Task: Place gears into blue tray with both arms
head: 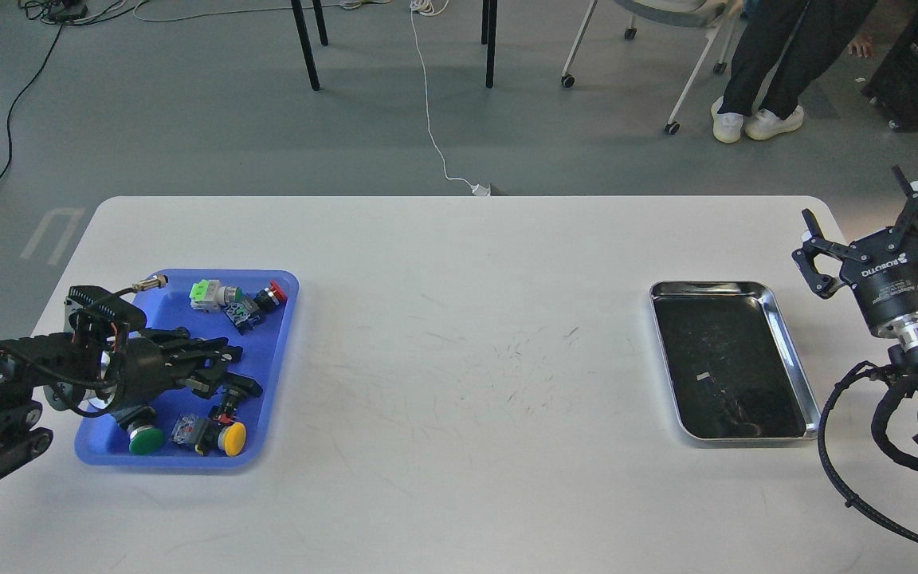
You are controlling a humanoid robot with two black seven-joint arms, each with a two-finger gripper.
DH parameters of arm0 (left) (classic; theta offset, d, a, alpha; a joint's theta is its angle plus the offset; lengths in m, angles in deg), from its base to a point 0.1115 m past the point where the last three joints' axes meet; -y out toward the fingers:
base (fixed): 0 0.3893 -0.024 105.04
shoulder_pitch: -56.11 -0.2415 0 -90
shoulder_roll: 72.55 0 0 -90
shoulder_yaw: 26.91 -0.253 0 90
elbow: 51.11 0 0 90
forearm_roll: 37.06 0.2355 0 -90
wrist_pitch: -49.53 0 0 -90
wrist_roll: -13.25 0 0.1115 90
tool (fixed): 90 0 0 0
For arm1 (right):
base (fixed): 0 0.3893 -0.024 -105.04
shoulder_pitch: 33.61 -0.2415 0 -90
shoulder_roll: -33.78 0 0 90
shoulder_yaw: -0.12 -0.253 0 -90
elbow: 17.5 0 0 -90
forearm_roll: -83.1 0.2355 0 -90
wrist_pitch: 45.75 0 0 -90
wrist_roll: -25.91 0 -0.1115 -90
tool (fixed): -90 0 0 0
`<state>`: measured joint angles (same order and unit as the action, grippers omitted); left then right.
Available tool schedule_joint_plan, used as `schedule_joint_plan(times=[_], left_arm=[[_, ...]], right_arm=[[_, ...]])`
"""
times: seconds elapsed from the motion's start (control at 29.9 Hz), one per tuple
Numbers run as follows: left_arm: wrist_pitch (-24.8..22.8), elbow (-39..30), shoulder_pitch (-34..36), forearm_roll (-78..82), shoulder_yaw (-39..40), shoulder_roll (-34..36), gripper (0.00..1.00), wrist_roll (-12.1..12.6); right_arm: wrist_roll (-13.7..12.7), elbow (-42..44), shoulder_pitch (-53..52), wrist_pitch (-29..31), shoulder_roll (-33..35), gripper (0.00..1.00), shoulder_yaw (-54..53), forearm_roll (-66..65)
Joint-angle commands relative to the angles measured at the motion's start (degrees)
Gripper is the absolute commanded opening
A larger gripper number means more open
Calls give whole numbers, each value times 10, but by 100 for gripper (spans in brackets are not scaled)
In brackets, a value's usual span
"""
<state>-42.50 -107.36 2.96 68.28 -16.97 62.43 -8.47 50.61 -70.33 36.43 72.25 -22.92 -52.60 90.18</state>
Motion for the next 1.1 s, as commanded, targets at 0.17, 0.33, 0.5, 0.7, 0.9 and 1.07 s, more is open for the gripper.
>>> schedule_joint_plan(times=[0.17, 0.33, 0.5, 0.7, 0.9, 1.07], left_arm=[[0, -1, 0, -27, 0, 20, 18, -1], [1, -1, -2, -30, 0, 33, 18, -1], [1, 0, -9, -32, 0, 42, 18, -1], [0, 0, -10, -32, 0, 41, 34, 0], [1, -1, -9, -42, 3, 41, 67, -2], [-1, -1, -5, -105, 8, 43, 79, -27]], right_arm=[[0, -1, -3, 0, 0, 99, 1, 0], [0, 0, -3, 0, 0, 99, 3, -1], [-1, 0, -3, 0, 0, 99, 3, -3], [-1, 0, -3, 0, 0, 99, 3, -3], [-1, 0, -4, 0, 2, 99, 2, -3], [-3, 0, -18, 0, 2, 99, 2, -5]])
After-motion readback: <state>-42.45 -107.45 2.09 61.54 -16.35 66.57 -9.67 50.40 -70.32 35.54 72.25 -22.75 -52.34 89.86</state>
